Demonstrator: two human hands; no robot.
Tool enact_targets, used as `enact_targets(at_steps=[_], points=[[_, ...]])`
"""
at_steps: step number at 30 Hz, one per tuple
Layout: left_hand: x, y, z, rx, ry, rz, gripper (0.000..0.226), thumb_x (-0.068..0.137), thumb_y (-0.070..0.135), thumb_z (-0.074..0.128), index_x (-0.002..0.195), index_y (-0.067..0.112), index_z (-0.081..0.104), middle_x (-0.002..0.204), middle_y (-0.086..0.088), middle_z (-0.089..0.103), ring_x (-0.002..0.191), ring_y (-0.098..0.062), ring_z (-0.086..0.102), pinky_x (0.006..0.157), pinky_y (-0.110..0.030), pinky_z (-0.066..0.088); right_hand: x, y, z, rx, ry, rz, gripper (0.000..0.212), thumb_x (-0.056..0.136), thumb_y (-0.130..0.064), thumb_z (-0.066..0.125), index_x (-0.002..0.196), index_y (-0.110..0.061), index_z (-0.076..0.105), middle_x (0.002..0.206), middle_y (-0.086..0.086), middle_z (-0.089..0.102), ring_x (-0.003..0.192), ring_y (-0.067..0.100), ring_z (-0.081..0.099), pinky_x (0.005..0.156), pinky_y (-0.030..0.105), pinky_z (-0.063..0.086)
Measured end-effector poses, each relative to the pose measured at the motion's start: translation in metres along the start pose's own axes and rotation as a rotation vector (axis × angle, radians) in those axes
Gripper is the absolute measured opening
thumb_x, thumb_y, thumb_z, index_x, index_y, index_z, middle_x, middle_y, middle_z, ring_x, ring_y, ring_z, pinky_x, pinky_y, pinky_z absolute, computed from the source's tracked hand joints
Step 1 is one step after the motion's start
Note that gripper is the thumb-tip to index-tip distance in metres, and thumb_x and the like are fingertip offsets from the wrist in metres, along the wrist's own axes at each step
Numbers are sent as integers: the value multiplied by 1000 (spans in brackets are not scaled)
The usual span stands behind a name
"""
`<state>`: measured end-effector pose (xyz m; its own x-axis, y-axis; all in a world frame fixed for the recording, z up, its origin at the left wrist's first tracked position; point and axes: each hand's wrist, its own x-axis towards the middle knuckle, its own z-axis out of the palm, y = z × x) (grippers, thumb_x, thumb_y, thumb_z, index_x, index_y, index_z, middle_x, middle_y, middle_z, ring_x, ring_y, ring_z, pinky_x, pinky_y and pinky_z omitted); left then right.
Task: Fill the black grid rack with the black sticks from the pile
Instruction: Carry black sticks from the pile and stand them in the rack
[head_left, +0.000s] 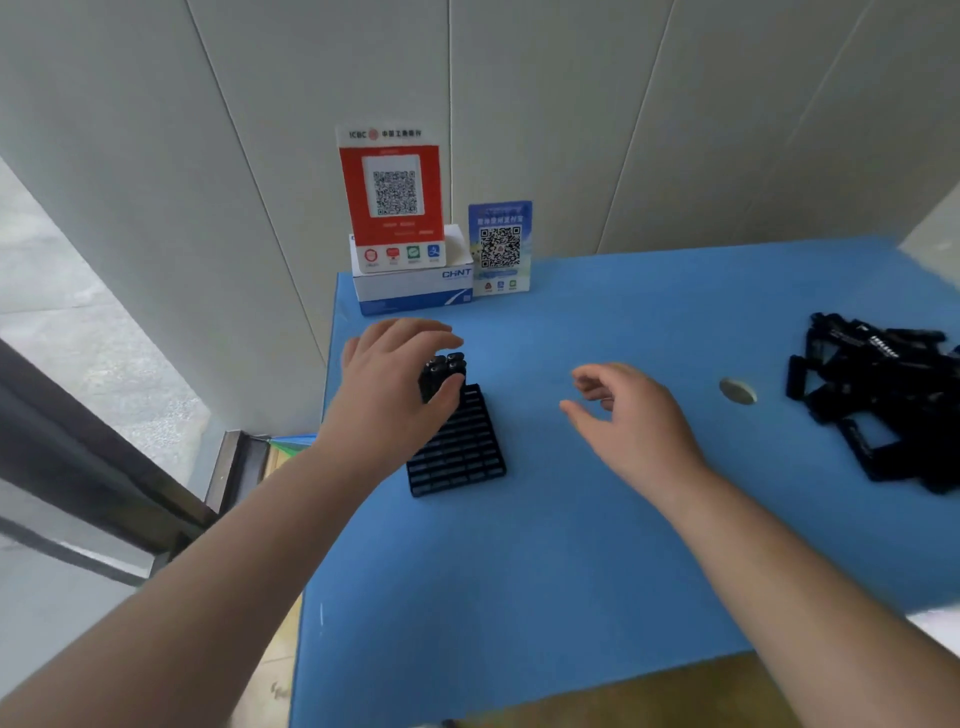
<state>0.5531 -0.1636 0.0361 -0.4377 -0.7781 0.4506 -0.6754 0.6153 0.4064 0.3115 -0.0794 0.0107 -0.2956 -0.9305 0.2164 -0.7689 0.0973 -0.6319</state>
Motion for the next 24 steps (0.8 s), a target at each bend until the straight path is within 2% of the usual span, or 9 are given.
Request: enact_targets(at_steps=[2, 5, 9, 13, 20, 24], points=[[1, 25, 4, 37, -22, 21, 37, 86, 30, 70, 121, 24, 63, 127, 7, 60, 124, -22, 48, 103, -41, 33, -15, 9, -25, -24, 31, 4, 31, 86, -25, 75, 115, -18, 66, 104, -9, 63, 96, 9, 61, 91, 34, 52], [-5, 69, 19, 119, -137, 37, 53, 87, 35, 67, 136, 19, 54, 137, 2, 54, 130, -25, 44, 109, -43, 35, -45, 28, -69, -100, 58, 38, 37, 88, -30, 73, 122, -20, 63, 111, -10, 60, 105, 8, 57, 95, 28, 47], [-25, 134, 45, 192, -206, 96, 61, 90, 40, 63, 144, 16, 45, 144, -1, 48, 134, -26, 41, 111, -41, 35, -92, 61, -131, -271, 84, 68, 47, 90, -36, 68, 133, -21, 56, 135, -7, 53, 128, 14, 50, 105, 35, 44], [-49, 198, 67, 197, -208, 136, 62, 90, 41, 61, 145, 18, 44, 146, -1, 45, 135, -25, 39, 110, -40, 36, -140, 98, -189, -404, 51, 136, 53, 92, -38, 67, 139, -21, 51, 137, -5, 48, 129, 19, 45, 105, 34, 40], [-72, 296, 109, 189, -293, 189, 70, 92, 46, 57, 150, 19, 30, 154, -3, 31, 143, -26, 25, 115, -42, 32, -210, 154, -265, -457, 68, 231, 56, 93, -44, 64, 143, -25, 48, 140, -7, 47, 130, 18, 47, 105, 37, 46], [-78, 342, 133, 174, -318, 220, 66, 91, 45, 57, 148, 19, 36, 151, -4, 38, 141, -27, 29, 114, -41, 33, -237, 177, -294, -469, 75, 296, 56, 93, -44, 63, 143, -25, 47, 141, -7, 48, 130, 17, 46, 106, 36, 44]])
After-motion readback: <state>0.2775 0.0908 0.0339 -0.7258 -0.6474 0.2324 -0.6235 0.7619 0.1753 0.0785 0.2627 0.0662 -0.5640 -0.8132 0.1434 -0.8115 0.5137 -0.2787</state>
